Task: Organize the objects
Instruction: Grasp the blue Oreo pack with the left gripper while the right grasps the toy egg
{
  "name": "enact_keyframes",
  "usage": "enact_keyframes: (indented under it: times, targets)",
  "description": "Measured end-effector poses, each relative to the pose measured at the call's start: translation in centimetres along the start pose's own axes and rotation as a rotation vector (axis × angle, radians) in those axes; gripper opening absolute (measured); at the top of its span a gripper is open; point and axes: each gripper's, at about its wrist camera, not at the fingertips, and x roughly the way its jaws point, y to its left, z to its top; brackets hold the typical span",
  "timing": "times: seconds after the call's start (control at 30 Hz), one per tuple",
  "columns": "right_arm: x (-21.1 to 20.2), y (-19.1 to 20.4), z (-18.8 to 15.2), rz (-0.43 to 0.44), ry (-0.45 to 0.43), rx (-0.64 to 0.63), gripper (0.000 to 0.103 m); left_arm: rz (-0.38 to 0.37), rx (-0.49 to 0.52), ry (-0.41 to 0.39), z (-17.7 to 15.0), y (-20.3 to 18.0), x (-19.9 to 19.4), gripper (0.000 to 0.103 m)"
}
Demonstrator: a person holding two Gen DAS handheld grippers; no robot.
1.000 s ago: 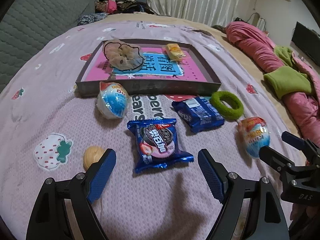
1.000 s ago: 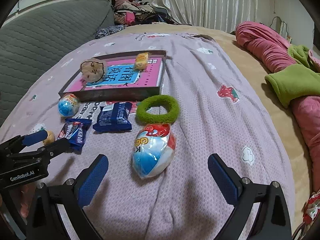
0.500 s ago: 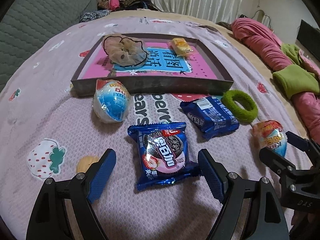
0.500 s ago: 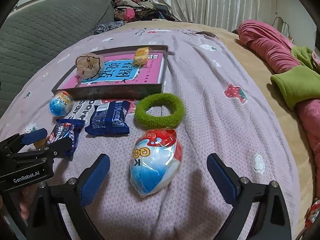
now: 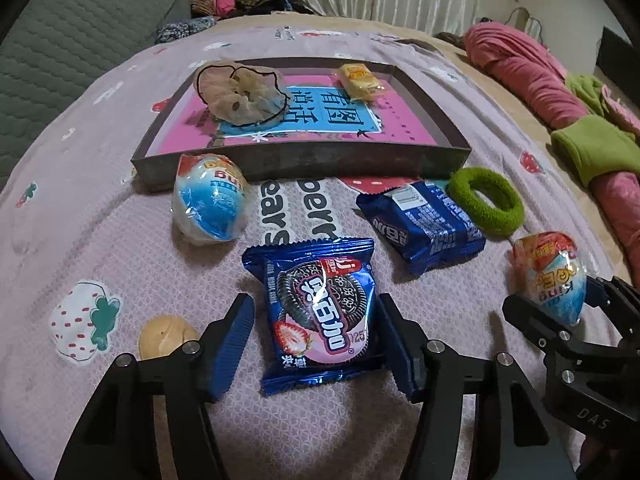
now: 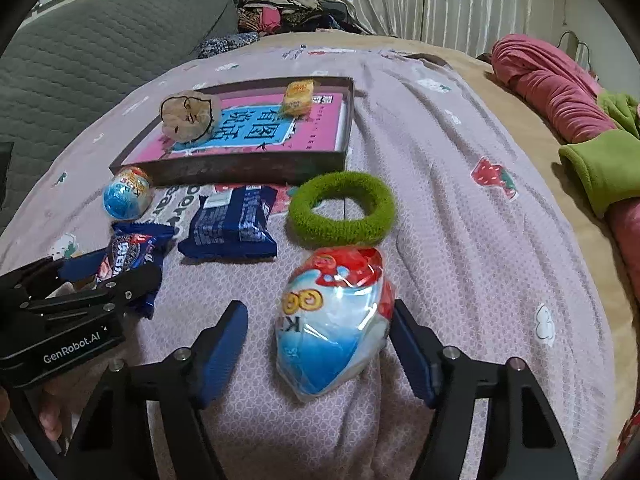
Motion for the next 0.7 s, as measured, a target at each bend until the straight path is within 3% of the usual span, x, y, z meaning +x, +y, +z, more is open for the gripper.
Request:
enact_keyframes:
  times: [0.03, 0.13, 0.7]
  targets:
    - [0.2, -0.1, -0.1, 0.002, 0.006, 0.003, 0.064, 0.001, 0.003, 0.004, 0.0, -0.1, 0.1, 0.055]
    - [0.4, -0.3, -0.2, 0.025, 0.016, 0.016, 0.053, 0.026, 0.020, 0.004, -0.1, -0.7, 0.2, 0.054]
    - [-2.0, 0.8, 0.0, 0.092, -0.038, -0.003, 0.053, 0.004, 0.001, -0.027, -0.9, -0.3, -2.5, 0.054]
